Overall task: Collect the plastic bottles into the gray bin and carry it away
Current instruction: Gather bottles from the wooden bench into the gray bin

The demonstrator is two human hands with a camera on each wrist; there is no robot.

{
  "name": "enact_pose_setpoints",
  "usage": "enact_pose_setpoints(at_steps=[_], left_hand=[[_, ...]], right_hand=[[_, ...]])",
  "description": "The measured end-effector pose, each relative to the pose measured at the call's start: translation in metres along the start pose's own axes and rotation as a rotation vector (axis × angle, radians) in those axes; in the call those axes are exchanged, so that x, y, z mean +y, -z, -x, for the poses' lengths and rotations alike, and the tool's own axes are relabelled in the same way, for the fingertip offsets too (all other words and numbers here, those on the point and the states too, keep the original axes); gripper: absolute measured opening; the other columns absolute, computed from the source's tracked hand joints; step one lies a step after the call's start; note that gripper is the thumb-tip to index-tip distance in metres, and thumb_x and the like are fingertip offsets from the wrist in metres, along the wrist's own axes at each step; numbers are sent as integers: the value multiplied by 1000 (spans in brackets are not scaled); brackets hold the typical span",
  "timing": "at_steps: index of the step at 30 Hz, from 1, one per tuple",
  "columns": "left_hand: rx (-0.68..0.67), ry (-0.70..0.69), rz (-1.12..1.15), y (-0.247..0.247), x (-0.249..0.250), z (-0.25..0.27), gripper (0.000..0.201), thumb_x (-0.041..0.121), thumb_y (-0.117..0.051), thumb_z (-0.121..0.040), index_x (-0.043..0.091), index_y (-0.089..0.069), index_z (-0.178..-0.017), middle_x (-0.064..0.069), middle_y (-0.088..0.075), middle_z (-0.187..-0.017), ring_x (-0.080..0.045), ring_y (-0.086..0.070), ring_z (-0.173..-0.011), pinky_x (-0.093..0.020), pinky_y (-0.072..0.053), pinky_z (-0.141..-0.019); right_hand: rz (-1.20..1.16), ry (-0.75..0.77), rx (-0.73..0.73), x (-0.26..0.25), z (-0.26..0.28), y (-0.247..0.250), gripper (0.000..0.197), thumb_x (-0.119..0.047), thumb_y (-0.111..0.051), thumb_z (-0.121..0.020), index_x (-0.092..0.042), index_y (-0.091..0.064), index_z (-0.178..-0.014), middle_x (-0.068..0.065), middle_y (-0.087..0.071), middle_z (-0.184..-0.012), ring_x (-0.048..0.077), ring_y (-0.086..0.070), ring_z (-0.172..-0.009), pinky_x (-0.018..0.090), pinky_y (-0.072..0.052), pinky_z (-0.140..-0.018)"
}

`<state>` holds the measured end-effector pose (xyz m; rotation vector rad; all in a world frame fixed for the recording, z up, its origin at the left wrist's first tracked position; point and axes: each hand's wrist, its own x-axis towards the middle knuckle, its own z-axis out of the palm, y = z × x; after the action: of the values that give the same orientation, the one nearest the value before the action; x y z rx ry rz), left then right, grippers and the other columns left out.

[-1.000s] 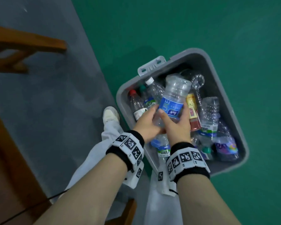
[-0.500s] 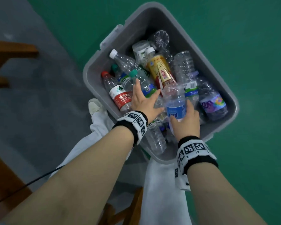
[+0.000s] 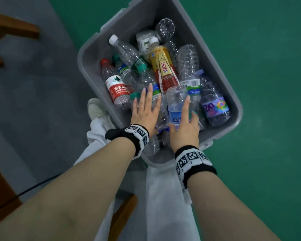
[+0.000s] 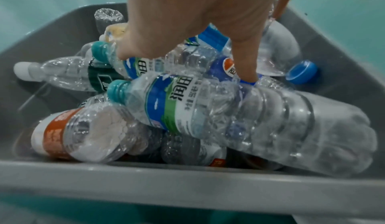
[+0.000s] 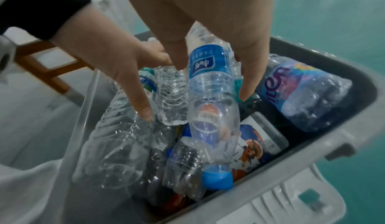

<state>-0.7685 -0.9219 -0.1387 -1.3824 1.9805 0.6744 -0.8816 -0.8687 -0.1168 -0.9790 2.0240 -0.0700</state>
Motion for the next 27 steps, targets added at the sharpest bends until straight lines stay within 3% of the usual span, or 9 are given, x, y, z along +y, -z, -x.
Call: enact_pose_setpoints(at_steps=[3, 8, 11, 16, 19, 27], left_hand=[[33, -14, -48, -10, 5, -4, 114, 32, -69, -80, 10, 20, -149, -15, 37, -150, -34, 29, -141, -53, 13, -114], [-27, -19, -120, -17, -2, -10, 153, 63, -81, -48, 11, 23, -148, -12, 36, -151, -35, 29, -141, -55, 19, -108], [-56, -57, -155, -15, -12, -13, 164, 62, -85, -38, 14, 27, -146, -10, 40, -149, -35, 32, -139, -57, 20, -107], [-65, -96, -147, -21, -23, -14, 171, 61, -87, -30, 17, 34, -143, -8, 44, -147, -34, 33, -139, -60, 10, -113], [-76, -114, -107, -23, -22, -18, 172, 62, -87, -30, 17, 39, -139, -7, 47, -144, -34, 35, -137, -62, 10, -112], [-105, -165, -99, -34, -47, -15, 172, 71, -81, -27, 19, 40, -138, -9, 51, -140, -34, 47, -125, -65, 9, -110]], right_hand=[[77, 107, 41, -1, -5, -2, 95, -18, -59, -92, -48, 14, -146, 13, -8, -158, 35, -18, -144, 49, -35, -107], [142, 164, 95, 0, -15, -11, 95, -9, -57, -91, -50, 8, -147, 12, -16, -153, 34, -32, -135, 47, -46, -98], [183, 157, 115, -2, -22, -15, 95, -4, -56, -91, -52, 5, -147, 13, -20, -150, 33, -34, -131, 46, -46, -97], [262, 126, 100, -12, -33, -24, 90, 3, -52, -90, -47, -8, -150, 15, -23, -149, 34, -36, -125, 42, -40, -101], [300, 104, 105, -13, -38, -31, 97, 10, -51, -87, -48, -5, -149, 16, -21, -149, 35, -35, -124, 44, -43, -100], [342, 201, 64, -10, -42, -41, 95, 4, -61, -86, -44, -11, -150, 17, -17, -151, 35, -31, -132, 43, -39, -105]])
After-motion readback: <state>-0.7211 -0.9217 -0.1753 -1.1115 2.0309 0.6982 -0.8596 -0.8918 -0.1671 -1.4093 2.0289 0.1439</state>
